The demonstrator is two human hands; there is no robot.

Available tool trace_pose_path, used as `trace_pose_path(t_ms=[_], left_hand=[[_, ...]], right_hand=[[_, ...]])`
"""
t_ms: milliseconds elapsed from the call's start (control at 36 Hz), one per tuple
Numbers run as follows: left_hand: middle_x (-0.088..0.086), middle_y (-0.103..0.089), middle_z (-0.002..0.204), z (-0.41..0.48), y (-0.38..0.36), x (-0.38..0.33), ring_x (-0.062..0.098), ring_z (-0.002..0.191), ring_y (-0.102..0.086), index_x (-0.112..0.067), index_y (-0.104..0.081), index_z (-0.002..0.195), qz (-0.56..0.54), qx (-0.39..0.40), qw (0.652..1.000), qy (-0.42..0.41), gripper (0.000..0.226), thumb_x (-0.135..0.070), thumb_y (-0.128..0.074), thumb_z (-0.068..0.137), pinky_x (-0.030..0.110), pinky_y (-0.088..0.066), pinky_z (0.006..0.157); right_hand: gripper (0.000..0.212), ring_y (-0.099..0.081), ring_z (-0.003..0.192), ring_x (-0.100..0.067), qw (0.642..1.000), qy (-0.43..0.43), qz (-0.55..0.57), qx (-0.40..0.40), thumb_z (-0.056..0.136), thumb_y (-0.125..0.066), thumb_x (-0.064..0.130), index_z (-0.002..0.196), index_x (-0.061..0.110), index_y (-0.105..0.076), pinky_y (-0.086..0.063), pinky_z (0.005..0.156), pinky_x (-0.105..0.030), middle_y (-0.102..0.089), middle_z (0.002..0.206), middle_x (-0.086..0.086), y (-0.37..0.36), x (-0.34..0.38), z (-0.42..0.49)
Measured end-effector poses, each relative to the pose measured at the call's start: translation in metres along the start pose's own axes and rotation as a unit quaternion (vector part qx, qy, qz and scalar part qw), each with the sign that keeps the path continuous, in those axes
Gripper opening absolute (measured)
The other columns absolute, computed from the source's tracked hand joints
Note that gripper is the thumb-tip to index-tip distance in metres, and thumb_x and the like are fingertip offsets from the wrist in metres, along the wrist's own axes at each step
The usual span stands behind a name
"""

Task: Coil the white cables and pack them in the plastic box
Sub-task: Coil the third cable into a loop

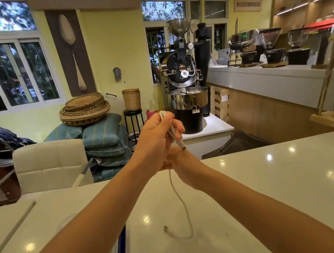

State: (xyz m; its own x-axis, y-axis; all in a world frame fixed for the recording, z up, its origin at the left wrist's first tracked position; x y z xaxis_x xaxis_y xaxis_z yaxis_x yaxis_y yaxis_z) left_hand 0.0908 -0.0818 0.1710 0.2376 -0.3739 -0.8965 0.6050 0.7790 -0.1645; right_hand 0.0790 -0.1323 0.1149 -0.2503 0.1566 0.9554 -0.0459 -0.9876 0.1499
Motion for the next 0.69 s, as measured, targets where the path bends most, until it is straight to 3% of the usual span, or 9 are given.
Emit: trace_pose_path(t_ms=[139, 222, 278, 389, 472, 528, 611, 694], left_hand=[[-0.005, -0.060, 0.050, 0.006, 0.001, 0.001, 0.004, 0.045, -0.049, -0.014, -0.048, 0.076, 0.015, 0.005, 1.000, -0.008, 0.028, -0.014, -0.030, 0.098, 0.018, -0.044, 0.055], [-0.006, -0.061, 0.050, 0.012, 0.005, -0.002, 0.003, 0.045, -0.049, -0.016, -0.046, 0.078, 0.064, -0.005, 0.998, -0.025, 0.025, -0.015, -0.030, 0.098, 0.024, -0.042, 0.060], [-0.006, -0.060, 0.055, 0.015, 0.009, -0.004, 0.003, 0.046, -0.049, -0.017, -0.045, 0.080, 0.120, -0.013, 0.992, -0.045, 0.023, -0.015, -0.030, 0.098, 0.026, -0.043, 0.059], [0.000, -0.058, 0.067, 0.021, 0.017, -0.004, 0.000, 0.048, -0.051, -0.021, -0.042, 0.079, 0.231, -0.020, 0.969, -0.089, 0.023, -0.015, -0.030, 0.098, 0.021, -0.043, 0.058], [-0.001, -0.059, 0.070, 0.025, 0.019, -0.003, -0.002, 0.050, -0.055, -0.023, -0.039, 0.078, 0.279, -0.018, 0.953, -0.117, 0.024, -0.014, -0.030, 0.097, 0.013, -0.046, 0.056], [-0.004, -0.057, 0.070, 0.026, 0.019, -0.004, -0.002, 0.054, -0.057, -0.026, -0.037, 0.076, 0.330, -0.028, 0.932, -0.148, 0.026, -0.012, -0.030, 0.097, 0.013, -0.048, 0.059], [-0.007, -0.052, 0.068, 0.024, 0.024, -0.006, 0.005, 0.057, -0.052, -0.030, -0.031, 0.073, 0.405, -0.043, 0.893, -0.191, 0.032, -0.008, -0.031, 0.096, 0.013, -0.045, 0.058], [-0.008, -0.049, 0.066, 0.024, 0.033, 0.000, 0.009, 0.055, -0.048, -0.018, -0.034, 0.078, 0.468, -0.042, 0.864, -0.182, 0.021, -0.007, -0.031, 0.096, 0.014, -0.044, 0.056]], right_hand=[[0.023, -0.060, 0.090, -0.018, 0.988, -0.080, -0.127, 0.033, 0.091, -0.042, 0.004, 0.108, -0.007, -0.054, -0.043, 0.072, -0.015, -0.063, 0.110, -0.023, 0.006, -0.006, -0.003], [0.023, -0.058, 0.082, -0.011, 0.978, -0.095, -0.179, 0.042, 0.092, -0.043, 0.003, 0.112, 0.002, -0.052, -0.039, 0.066, -0.009, -0.065, 0.110, -0.019, 0.005, -0.008, -0.007], [0.026, -0.060, 0.079, -0.012, 0.978, -0.102, -0.175, 0.053, 0.091, -0.042, 0.001, 0.117, 0.004, -0.049, -0.041, 0.070, -0.011, -0.066, 0.108, -0.020, 0.005, -0.008, -0.010], [0.028, -0.061, 0.064, -0.006, 0.980, -0.104, -0.151, 0.082, 0.091, -0.044, 0.003, 0.119, 0.006, -0.047, -0.049, 0.068, -0.014, -0.066, 0.109, -0.020, 0.009, 0.001, -0.018], [0.027, -0.062, 0.058, -0.003, 0.980, -0.117, -0.129, 0.099, 0.089, -0.049, 0.004, 0.116, 0.006, -0.050, -0.051, 0.060, -0.008, -0.069, 0.101, -0.018, 0.012, 0.006, -0.023], [0.025, -0.064, 0.055, -0.004, 0.980, -0.134, -0.105, 0.100, 0.087, -0.052, 0.004, 0.113, 0.007, -0.053, -0.052, 0.058, -0.007, -0.070, 0.085, -0.008, 0.013, 0.007, -0.029], [0.017, -0.065, 0.053, -0.006, 0.982, -0.146, -0.061, 0.102, 0.088, -0.051, 0.002, 0.101, 0.012, -0.056, -0.055, 0.063, -0.013, -0.067, 0.070, 0.001, 0.016, 0.008, -0.040], [0.017, -0.059, 0.046, -0.006, 0.981, -0.162, 0.023, 0.106, 0.088, -0.048, 0.000, 0.097, 0.010, -0.057, -0.058, 0.060, -0.021, -0.065, 0.067, -0.001, 0.024, 0.020, -0.050]])
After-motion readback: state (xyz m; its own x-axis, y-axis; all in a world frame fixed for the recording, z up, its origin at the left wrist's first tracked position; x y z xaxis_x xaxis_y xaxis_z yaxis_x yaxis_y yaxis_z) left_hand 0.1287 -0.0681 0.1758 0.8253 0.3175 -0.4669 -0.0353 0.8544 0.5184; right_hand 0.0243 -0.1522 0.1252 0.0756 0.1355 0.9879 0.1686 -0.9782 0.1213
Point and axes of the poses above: each hand's wrist, its own z-axis towards the middle knuckle, its own y-axis out of the back of the hand, x = y × z, the point moved 5 cm from there along z, towards the middle knuckle
